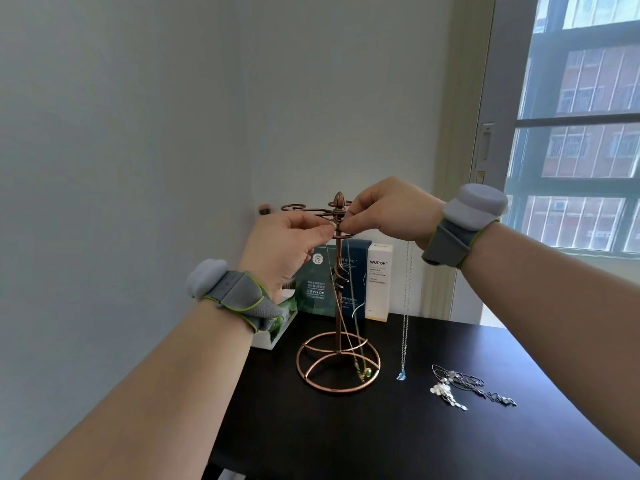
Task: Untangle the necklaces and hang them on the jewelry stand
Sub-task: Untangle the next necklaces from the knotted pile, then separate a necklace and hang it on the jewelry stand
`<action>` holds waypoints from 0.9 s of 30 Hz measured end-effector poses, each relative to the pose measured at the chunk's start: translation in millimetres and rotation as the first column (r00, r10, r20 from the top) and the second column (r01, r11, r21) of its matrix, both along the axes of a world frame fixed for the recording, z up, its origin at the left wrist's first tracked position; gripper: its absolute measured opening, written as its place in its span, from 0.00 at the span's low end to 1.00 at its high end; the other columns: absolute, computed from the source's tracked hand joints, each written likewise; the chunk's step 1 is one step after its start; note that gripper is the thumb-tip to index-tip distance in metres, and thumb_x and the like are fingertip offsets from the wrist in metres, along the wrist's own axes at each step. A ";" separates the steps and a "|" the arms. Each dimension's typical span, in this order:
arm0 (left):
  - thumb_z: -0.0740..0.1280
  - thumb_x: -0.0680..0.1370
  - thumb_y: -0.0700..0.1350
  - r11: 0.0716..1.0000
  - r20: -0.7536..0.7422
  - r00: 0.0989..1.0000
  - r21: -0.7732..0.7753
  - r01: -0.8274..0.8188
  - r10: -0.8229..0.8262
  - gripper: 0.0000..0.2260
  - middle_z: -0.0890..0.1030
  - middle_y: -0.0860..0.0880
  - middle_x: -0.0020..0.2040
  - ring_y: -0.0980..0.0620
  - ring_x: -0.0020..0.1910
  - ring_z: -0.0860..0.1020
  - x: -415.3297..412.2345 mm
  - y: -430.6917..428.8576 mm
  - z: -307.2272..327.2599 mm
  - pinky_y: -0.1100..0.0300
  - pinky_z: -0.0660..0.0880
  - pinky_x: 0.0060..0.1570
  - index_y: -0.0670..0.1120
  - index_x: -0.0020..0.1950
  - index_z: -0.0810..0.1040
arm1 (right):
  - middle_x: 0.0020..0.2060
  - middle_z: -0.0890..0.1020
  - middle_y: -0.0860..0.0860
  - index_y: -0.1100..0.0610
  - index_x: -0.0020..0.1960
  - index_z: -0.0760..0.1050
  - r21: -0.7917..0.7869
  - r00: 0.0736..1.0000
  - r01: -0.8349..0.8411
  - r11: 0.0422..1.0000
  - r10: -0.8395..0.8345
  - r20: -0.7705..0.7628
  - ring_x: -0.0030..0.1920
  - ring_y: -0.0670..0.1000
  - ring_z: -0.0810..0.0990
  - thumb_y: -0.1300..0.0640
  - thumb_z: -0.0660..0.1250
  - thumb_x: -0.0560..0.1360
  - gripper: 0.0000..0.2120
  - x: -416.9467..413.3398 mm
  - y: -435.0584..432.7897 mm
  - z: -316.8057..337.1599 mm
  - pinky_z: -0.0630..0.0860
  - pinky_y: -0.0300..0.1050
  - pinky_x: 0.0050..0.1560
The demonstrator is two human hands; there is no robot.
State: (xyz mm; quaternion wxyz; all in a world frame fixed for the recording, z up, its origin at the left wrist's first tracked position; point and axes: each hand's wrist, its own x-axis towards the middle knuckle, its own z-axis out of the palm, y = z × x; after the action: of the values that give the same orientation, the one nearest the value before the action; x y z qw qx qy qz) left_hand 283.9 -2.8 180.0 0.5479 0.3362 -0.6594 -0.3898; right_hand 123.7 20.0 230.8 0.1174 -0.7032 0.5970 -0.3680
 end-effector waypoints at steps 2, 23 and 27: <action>0.73 0.70 0.41 1.000 0.018 1.000 -0.015 0.009 -0.009 0.04 0.81 0.50 0.33 0.56 0.31 0.73 0.0 0.6 -0.9 0.60 0.72 0.35 0.49 0.36 0.83 | 0.38 0.83 0.46 0.53 0.41 0.83 -0.003 1.000 0.000 1.000 0.000 -0.004 0.42 0.45 0.77 0.55 0.74 0.68 0.03 0.2 1.5 -1.1 0.69 0.37 0.40; 0.71 0.71 0.37 0.991 -0.046 0.990 -0.020 0.133 -0.134 0.02 0.80 0.47 0.32 0.52 0.28 0.75 -12.1 36.9 -38.1 0.61 0.70 0.27 0.43 0.41 0.79 | 0.40 0.83 0.46 0.54 0.45 0.82 -0.034 0.993 -0.031 0.999 0.035 0.109 0.43 0.44 0.79 0.54 0.71 0.71 0.05 -28.4 64.7 -49.9 0.72 0.38 0.45; 0.70 0.73 0.38 0.981 0.004 0.981 0.025 0.193 -0.193 0.01 0.81 0.45 0.34 0.49 0.32 0.77 -24.2 50.8 -60.6 0.60 0.74 0.30 0.43 0.43 0.80 | 0.39 0.83 0.45 0.54 0.45 0.83 0.013 0.993 -0.004 1.000 0.002 0.118 0.44 0.44 0.80 0.54 0.72 0.71 0.05 -45.6 79.2 -77.9 0.75 0.41 0.50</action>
State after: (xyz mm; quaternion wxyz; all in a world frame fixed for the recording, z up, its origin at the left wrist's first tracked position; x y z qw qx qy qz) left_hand 259.7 48.0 119.4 0.5015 0.2785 -0.6857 -0.4480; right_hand 78.1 99.2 152.8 0.1579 -0.6802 0.5903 -0.4048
